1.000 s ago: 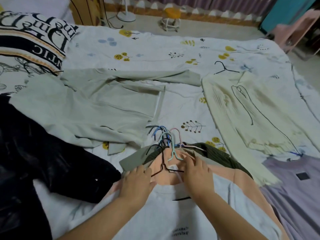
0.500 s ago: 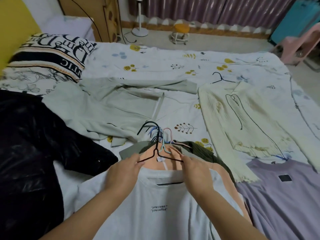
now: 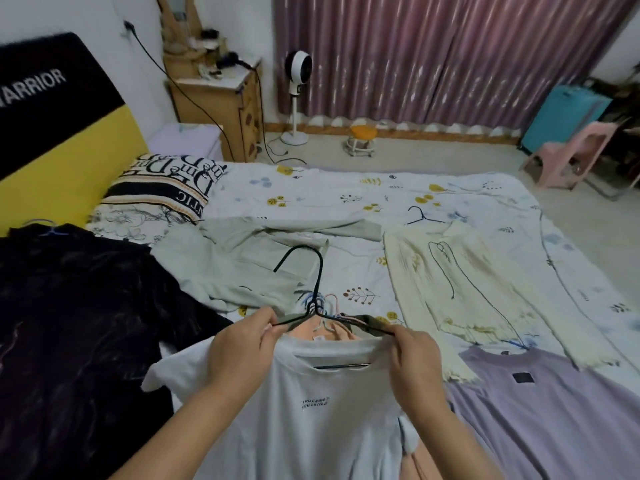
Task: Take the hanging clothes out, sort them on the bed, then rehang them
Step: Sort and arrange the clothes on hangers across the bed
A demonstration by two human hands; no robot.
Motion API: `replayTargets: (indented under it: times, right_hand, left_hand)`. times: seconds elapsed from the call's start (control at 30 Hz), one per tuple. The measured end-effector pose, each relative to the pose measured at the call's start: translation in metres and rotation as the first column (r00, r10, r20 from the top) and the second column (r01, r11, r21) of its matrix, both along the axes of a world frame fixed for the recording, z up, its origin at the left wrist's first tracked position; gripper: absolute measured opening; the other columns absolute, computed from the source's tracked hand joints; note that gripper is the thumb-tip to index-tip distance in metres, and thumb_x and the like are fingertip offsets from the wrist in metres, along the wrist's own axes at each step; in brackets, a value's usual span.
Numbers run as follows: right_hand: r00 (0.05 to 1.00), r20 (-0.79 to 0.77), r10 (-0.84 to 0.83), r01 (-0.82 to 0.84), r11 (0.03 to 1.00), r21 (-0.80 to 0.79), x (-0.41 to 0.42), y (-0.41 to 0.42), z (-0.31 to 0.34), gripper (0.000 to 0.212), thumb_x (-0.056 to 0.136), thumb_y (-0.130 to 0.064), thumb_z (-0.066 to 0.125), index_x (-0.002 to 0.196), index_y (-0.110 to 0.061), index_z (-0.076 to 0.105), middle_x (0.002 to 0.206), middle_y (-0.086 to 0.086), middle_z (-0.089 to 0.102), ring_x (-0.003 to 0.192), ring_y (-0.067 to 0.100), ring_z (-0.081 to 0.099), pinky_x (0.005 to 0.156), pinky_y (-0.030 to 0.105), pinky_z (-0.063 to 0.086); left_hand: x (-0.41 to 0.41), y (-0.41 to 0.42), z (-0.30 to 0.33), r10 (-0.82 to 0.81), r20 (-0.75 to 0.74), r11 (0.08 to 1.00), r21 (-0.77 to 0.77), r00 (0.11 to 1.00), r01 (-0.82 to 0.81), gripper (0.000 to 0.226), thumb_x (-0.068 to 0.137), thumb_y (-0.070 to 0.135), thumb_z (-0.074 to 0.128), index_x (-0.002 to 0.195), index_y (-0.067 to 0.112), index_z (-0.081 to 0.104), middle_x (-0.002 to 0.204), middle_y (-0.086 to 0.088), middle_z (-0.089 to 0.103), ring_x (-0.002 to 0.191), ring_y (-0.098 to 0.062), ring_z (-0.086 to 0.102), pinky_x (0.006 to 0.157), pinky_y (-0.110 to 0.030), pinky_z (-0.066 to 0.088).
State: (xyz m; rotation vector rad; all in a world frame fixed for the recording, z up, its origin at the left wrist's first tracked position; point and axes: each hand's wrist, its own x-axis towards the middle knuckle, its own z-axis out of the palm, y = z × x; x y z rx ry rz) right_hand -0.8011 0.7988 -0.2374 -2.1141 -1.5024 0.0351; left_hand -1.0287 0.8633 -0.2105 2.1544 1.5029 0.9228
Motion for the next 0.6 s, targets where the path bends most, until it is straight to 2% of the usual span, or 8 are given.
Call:
replayTargets:
  times: [0.07,0.17,0.27,0.37,0.47,0.6]
  right_hand:
    - [1.0,0.007,-0.007,0.007,1.0,-0.014,-0.007,-0.014,0.022,0.05,0.074,-0.026,0.027,0.094,-0.011,0.071,0.08,0.012,0.069,0.077,0.036,0.061,0.071,0.041,0.047]
    - [0.997,-0.068,-0.021,0.02,1.0,-0.021,-0.022,-0.036,0.049,0.051,0.07,-0.017,0.033,0.106,-0.013,0.07,0.097,0.011,0.071,0.093,0.035,0.06,0.082,0.039,0.043]
    - [0.994,-0.084,-0.076,0.079,0.996,0.039,-0.042,-0.066,0.072,0.05,0.073,-0.017,0.033,0.108,-0.015,0.069,0.102,0.008,0.07,0.097,0.033,0.06,0.083,0.038,0.043]
    - [0.982,-0.136,-0.134,0.145,0.987,0.074,-0.062,-0.101,0.088,0.055,0.07,-0.012,0.031,0.109,-0.02,0.068,0.103,0.005,0.07,0.098,0.029,0.059,0.085,0.039,0.044]
    - [0.967,-0.173,-0.189,0.21,0.971,0.112,-0.08,-0.14,0.104,0.056,0.069,-0.008,0.03,0.109,-0.022,0.067,0.106,-0.001,0.068,0.103,0.023,0.057,0.088,0.034,0.043]
    - [0.947,-0.183,-0.263,0.286,0.951,0.114,-0.085,-0.192,0.12,0.056,0.078,0.015,0.038,0.118,-0.016,0.064,0.117,-0.001,0.063,0.114,0.02,0.052,0.096,0.03,0.039]
  left_hand:
    - [-0.007,-0.009,0.014,-0.006,0.027,1.0,0.007,1.0,0.006,0.016,0.076,0.041,0.049,0.082,0.029,0.041,0.049,0.011,0.042,0.058,-0.024,0.053,0.05,-0.03,0.032]
    - [-0.019,-0.021,0.035,-0.003,0.078,1.0,0.005,0.997,0.003,0.018,0.08,0.04,0.057,0.085,0.029,0.043,0.057,0.006,0.053,0.067,-0.029,0.058,0.056,-0.034,0.04]
    - [-0.03,-0.034,0.058,-0.003,0.104,1.0,-0.018,0.995,0.005,0.021,0.081,0.029,0.069,0.071,0.023,0.051,0.062,-0.002,0.061,0.07,-0.031,0.059,0.058,-0.034,0.041]
    - [-0.042,-0.056,0.084,-0.049,0.132,0.998,-0.024,0.99,0.052,0.031,0.08,0.028,0.068,0.061,0.032,0.045,0.056,0.004,0.055,0.066,-0.027,0.055,0.056,-0.032,0.037]
    - [-0.052,-0.079,0.102,-0.113,0.173,0.993,-0.005,0.978,0.116,0.029,0.08,0.026,0.069,0.062,0.03,0.047,0.054,0.007,0.052,0.059,-0.021,0.05,0.052,-0.028,0.032]
    - [-0.053,-0.109,0.124,-0.206,0.218,0.979,0.037,0.954,0.203,0.033,0.077,0.023,0.072,0.06,0.032,0.045,0.053,0.009,0.052,0.056,-0.014,0.048,0.05,-0.024,0.031]
